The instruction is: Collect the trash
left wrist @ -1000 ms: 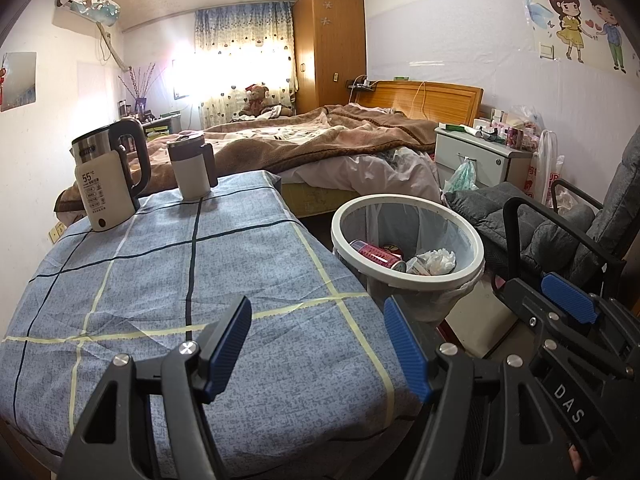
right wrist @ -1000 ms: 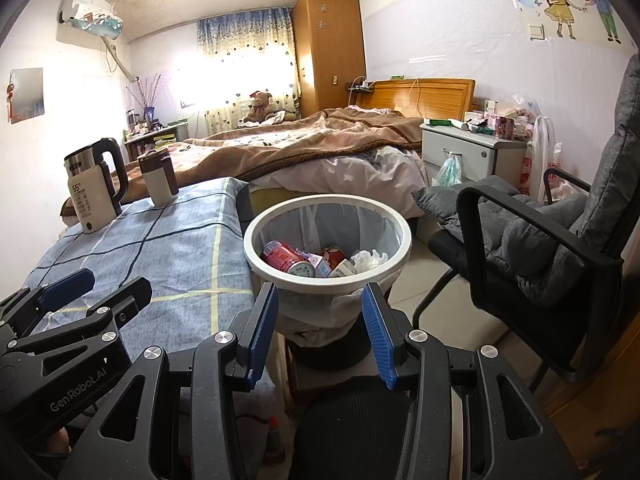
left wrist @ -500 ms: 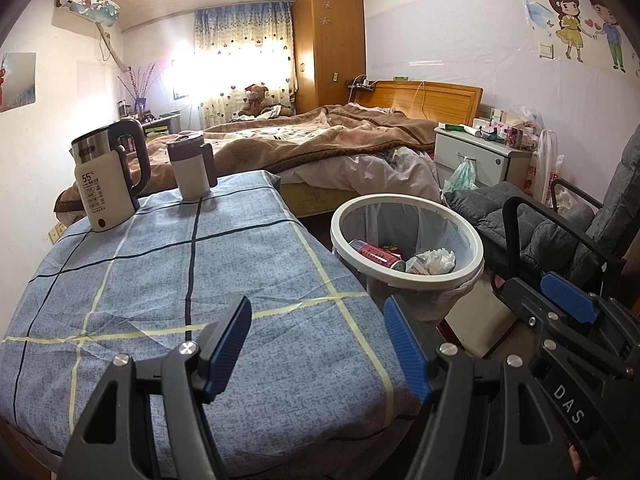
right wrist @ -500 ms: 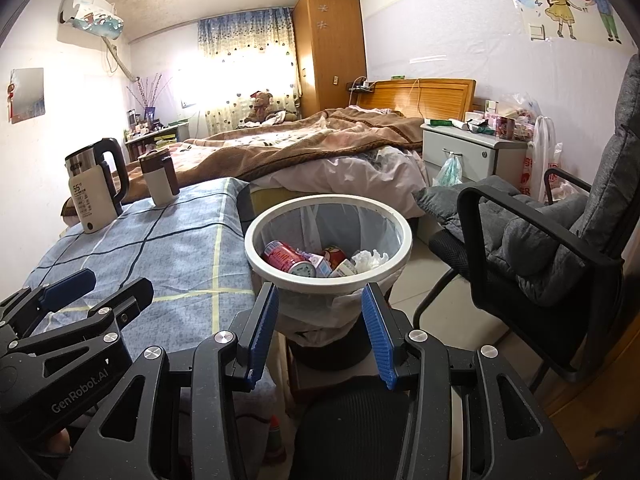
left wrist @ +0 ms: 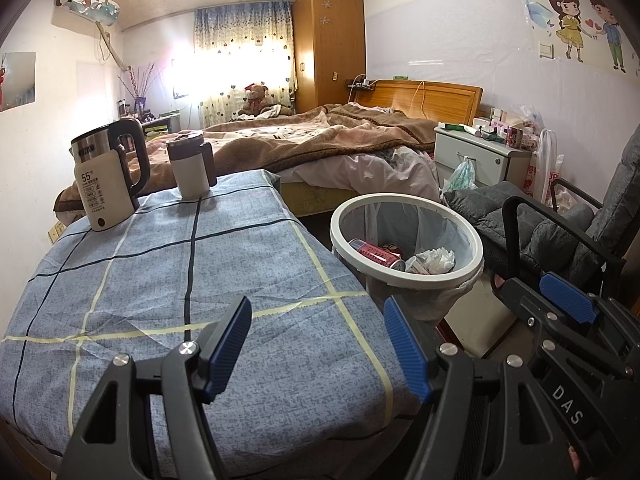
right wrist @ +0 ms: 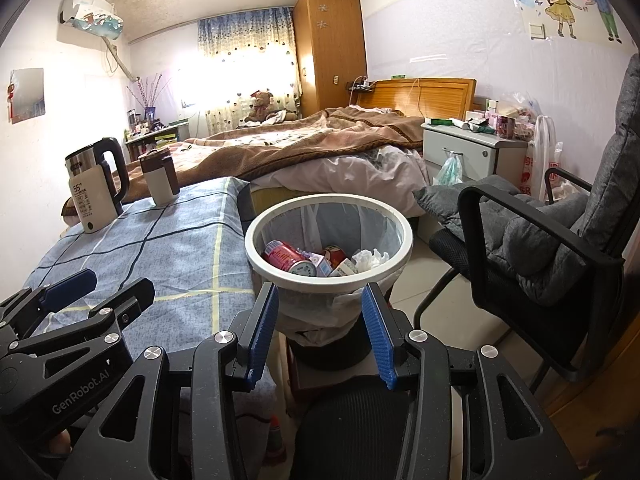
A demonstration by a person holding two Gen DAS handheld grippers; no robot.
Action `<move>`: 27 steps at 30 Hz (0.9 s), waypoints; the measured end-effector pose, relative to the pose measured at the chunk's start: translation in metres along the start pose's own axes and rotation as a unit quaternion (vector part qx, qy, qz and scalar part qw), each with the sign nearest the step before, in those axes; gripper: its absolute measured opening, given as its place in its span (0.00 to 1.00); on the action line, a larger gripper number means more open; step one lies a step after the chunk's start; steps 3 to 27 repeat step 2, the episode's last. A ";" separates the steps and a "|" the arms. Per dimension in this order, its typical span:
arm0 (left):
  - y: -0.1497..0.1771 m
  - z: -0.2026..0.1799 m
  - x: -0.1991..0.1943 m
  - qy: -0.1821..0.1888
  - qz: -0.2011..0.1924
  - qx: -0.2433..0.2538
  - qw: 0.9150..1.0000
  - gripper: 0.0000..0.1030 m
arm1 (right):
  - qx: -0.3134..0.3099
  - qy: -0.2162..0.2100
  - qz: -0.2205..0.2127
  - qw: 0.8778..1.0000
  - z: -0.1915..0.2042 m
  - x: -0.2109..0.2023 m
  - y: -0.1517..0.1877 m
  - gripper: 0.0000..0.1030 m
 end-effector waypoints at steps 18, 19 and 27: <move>0.000 0.000 0.000 0.000 0.001 0.000 1.000 0.69 | 0.000 0.001 0.001 1.000 0.001 0.000 0.000 0.43; 0.000 0.000 0.000 0.000 0.001 0.000 1.000 0.69 | 0.000 0.001 0.001 1.000 0.001 0.000 0.000 0.43; 0.000 0.000 0.000 0.000 0.001 0.000 1.000 0.69 | 0.000 0.001 0.001 1.000 0.001 0.000 0.000 0.43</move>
Point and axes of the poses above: each gripper's, at about its wrist camera, not at the fingertips, and x roughly the way its jaws point, z to its left, y to its underside, the point moved 6 cm from there along x, roughly the way its jaws point, and after that the axes turned 14 degrees about -z, right-handed, at the moved point
